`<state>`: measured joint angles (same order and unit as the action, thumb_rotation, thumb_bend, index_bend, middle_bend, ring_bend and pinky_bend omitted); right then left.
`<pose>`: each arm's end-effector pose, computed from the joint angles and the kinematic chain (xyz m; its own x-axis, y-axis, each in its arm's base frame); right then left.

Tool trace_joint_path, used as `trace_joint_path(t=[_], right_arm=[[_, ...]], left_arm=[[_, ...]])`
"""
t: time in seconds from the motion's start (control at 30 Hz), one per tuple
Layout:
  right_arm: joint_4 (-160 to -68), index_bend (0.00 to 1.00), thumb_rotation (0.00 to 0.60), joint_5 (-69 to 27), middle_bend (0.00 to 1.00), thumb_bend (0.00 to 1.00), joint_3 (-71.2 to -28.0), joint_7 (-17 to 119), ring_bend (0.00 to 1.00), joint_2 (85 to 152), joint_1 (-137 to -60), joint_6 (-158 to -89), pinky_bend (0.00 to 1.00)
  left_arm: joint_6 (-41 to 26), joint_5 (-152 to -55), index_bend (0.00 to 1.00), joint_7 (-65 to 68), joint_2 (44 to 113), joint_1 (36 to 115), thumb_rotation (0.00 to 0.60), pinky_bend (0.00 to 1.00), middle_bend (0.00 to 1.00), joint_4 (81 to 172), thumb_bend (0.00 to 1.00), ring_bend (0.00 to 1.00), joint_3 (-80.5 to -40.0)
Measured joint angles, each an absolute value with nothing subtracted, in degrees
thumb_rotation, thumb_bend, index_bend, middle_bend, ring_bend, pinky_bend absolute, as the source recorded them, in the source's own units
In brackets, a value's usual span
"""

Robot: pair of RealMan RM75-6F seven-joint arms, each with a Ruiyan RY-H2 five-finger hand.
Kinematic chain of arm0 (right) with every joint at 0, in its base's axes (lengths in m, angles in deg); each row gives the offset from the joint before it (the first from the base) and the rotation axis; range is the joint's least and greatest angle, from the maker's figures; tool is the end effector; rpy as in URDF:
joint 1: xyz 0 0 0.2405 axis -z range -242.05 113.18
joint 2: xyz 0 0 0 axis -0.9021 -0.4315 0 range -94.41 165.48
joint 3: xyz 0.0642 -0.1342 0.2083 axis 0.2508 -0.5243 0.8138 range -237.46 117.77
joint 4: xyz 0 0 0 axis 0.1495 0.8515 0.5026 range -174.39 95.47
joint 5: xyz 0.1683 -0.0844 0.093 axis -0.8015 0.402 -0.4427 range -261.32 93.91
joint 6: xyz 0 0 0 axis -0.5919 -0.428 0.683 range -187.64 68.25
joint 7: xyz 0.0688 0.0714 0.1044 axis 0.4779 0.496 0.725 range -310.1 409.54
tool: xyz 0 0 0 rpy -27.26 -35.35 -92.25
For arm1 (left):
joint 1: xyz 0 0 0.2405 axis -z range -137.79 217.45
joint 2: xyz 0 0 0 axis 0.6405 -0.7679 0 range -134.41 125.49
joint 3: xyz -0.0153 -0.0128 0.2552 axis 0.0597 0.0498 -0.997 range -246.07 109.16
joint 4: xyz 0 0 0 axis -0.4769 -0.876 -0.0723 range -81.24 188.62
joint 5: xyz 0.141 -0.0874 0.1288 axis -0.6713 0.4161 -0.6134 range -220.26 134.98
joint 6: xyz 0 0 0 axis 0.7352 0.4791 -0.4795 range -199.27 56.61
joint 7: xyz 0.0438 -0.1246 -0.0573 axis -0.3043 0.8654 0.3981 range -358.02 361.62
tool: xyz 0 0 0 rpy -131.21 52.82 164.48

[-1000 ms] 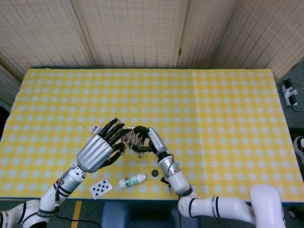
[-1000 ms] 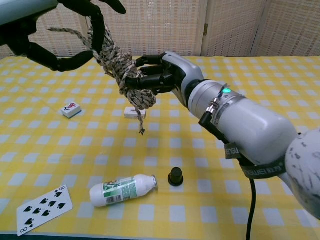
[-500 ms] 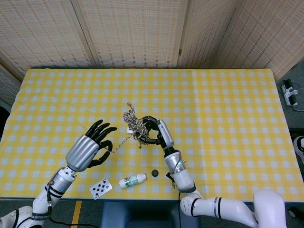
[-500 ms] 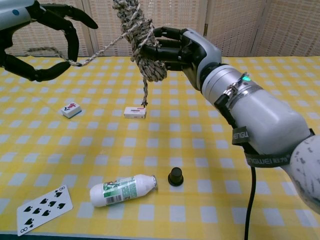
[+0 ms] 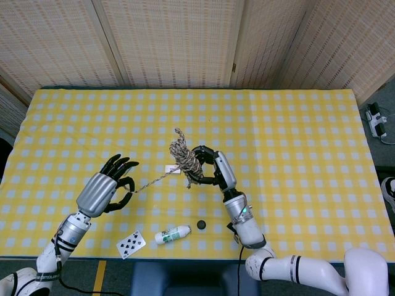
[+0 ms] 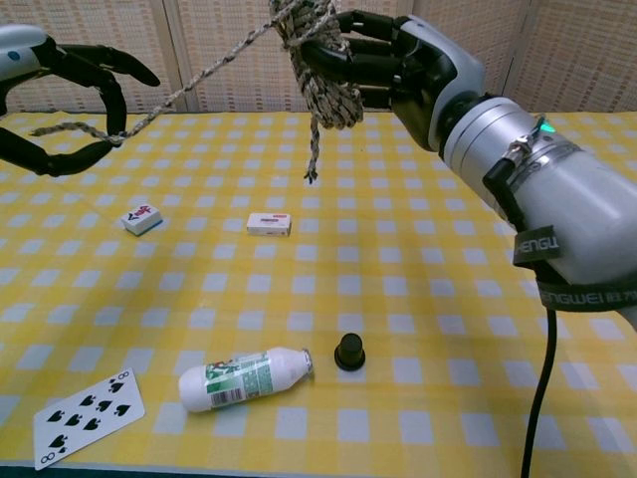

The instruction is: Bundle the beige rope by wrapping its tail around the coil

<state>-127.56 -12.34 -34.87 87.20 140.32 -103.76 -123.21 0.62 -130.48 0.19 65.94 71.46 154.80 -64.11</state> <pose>-0.0473 -0.3306 -0.0268 -0.7559 -0.3843 0.5300 -0.5285 -0.1196 -0.8405 -0.1571 0.2792 0.0857 0.2646 0.1176 0.9572 0.8470 -0.5028 -0.1723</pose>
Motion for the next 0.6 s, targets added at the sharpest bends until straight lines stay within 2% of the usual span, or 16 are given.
trace_joint_path(t=[0.3,0.4,0.47,0.6], right_arm=[[-127.98,0.82,0.6,-10.69,0.68,0.55,-35.45,88.02,0.75,139.13,-103.27,-123.76,0.63],[-127.64,0.82,0.6,-10.6,0.68,0.55,-35.74,85.73,0.75,138.91,-103.49,-123.75,0.63],[-127.32,0.82,0.6,-10.45,0.68,0.55,-35.99,83.48,0.75,138.68,-103.69,-123.82,0.63],[-126.52,0.82,0.6,-9.9,0.68,0.55,-36.56,78.48,0.75,138.08,-104.01,-124.37,0.63]], left_arm=[[-0.79,-129.19,0.57,0.57,66.71,71.35,0.6,0.0,0.18,153.66,0.51,0.1,-63.72],[-1.3,-128.64,0.48,0.53,66.77,71.25,0.6,0.0,0.17,153.68,0.45,0.1,-63.76],[-2.22,-127.97,0.38,0.36,66.51,71.26,0.6,0.0,0.14,153.88,0.39,0.09,-63.88],[-3.89,-125.73,0.31,0.21,65.8,71.22,0.6,0.0,0.13,154.1,0.36,0.08,-63.92]])
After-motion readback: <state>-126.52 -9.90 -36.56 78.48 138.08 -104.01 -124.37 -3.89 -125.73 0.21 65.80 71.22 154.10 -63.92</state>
